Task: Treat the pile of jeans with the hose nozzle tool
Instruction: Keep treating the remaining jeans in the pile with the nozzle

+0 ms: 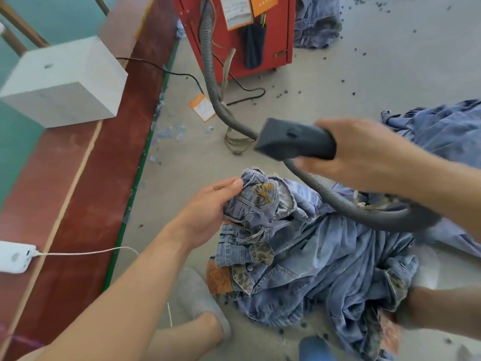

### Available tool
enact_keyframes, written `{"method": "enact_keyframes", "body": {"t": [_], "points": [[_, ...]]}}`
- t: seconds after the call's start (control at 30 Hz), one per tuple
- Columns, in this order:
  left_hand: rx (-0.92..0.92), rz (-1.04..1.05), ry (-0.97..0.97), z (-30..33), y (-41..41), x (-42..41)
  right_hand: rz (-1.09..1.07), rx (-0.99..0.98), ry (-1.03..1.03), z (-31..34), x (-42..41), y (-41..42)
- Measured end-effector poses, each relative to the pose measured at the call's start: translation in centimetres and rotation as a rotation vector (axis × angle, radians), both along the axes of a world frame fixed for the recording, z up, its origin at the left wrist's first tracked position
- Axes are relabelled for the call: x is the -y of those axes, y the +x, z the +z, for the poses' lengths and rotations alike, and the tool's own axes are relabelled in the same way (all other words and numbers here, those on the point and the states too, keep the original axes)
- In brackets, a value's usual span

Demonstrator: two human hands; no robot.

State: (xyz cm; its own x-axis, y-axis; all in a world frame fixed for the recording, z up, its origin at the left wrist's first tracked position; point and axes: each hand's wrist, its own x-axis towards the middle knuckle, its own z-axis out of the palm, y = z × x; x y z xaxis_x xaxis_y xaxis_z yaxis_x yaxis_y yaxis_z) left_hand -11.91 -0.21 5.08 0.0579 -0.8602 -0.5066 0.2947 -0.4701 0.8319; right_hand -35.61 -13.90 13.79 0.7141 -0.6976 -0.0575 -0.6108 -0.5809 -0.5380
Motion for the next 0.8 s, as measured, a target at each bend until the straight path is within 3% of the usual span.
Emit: {"method": "enact_keyframes", "body": {"t": [0.23, 0.37, 0.5, 0.63, 0.8], "points": [[-0.035, 0.075, -0.012, -0.2, -0.4, 0.7, 0.151, -0.224, 0.138, 0.4, 0.1, -1.2], [-0.041, -0.001, -0.046, -0.6, -1.0, 0.7, 0.117, -0.161, 0.133, -0.8, -0.4, 0.7], [-0.013, 0.092, -0.025, -0.5, -0.9, 1.3, -0.015, -0.090, 0.072, -0.6, 0.9, 0.7], [0.052, 0.159, -0.004, -0.3, -0.5, 2.1, 0.047, -0.142, 0.227, 0.2, 1.3, 0.1], [0.105, 0.212, 0.070, -0.6, 0.0, 3.0, 0.016, -0.091, -0.021, -1.5, 0.5, 1.7]]}}
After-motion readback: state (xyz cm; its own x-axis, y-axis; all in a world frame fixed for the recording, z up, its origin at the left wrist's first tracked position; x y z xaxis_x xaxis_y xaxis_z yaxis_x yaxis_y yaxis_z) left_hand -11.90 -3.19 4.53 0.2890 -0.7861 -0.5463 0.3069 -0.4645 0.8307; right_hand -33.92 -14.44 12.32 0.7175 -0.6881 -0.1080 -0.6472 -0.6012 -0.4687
